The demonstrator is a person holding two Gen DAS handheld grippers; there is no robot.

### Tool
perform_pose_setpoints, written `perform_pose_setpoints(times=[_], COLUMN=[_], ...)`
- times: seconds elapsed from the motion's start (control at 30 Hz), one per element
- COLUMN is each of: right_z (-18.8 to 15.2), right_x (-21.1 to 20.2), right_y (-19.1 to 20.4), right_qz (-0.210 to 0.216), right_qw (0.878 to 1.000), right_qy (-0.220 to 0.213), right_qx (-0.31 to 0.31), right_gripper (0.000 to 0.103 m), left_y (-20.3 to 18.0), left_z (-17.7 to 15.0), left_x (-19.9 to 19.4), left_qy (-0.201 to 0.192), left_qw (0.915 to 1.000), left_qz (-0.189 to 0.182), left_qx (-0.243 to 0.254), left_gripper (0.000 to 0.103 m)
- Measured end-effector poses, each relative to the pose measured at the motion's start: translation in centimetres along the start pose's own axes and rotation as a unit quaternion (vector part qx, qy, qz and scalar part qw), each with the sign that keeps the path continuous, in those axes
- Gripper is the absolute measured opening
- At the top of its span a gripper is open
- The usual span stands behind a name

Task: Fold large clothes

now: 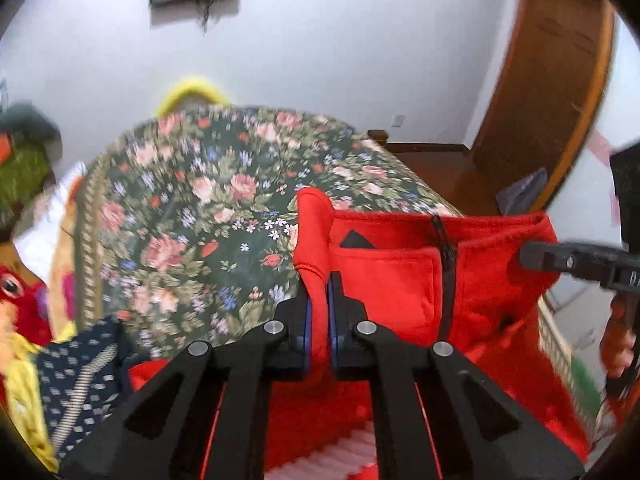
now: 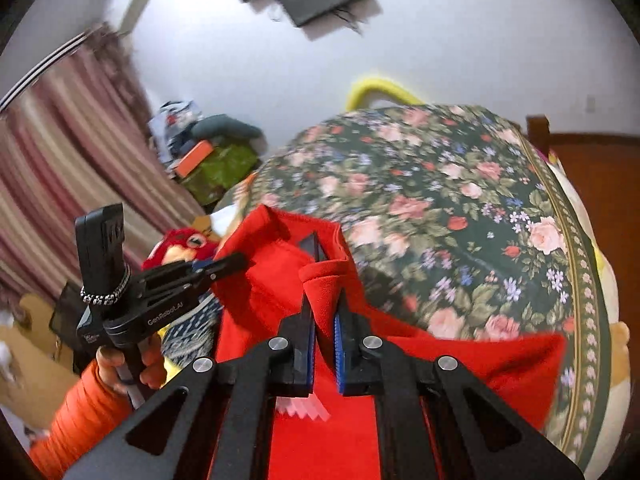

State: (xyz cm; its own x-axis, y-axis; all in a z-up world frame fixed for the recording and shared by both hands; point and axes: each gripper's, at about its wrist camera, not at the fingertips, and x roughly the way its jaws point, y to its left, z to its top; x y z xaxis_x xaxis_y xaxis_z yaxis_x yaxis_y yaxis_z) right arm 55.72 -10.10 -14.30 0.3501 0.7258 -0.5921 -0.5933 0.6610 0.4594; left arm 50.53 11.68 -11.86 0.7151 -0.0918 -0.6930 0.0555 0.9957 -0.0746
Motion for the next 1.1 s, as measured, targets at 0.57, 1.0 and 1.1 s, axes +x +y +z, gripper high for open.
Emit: perform_pose_setpoints(times=[0.57,1.0,1.1], right_z=[-20.8,-24.6,-23.8], right_x=[-6.4,-10.4,-12.5], right_y=[2.3,3.3,2.5], right_qz=[-0.100,-0.179,-0.200], right_qw=[0.989,0.976,0.975], right_qy=[0.104,0.120,0.088], right_qx=[-0.031,-0.039,-0.024], right_gripper=[0.005,0.005,0.005], left_y=[-2.5,2.5,3.2], left_z=[-20.5,-22.8,-21.7], left_x=[-6.6,-10.7,-11.4], left_qy=[0.137,0.110,0.092], left_qw=[0.9898,0.9887,0.9892], left_qz=[0.008,0.102,0.113], left_qx=[0.037,-0.008,-0.012], left_gripper=[0.054,0.065,0.069])
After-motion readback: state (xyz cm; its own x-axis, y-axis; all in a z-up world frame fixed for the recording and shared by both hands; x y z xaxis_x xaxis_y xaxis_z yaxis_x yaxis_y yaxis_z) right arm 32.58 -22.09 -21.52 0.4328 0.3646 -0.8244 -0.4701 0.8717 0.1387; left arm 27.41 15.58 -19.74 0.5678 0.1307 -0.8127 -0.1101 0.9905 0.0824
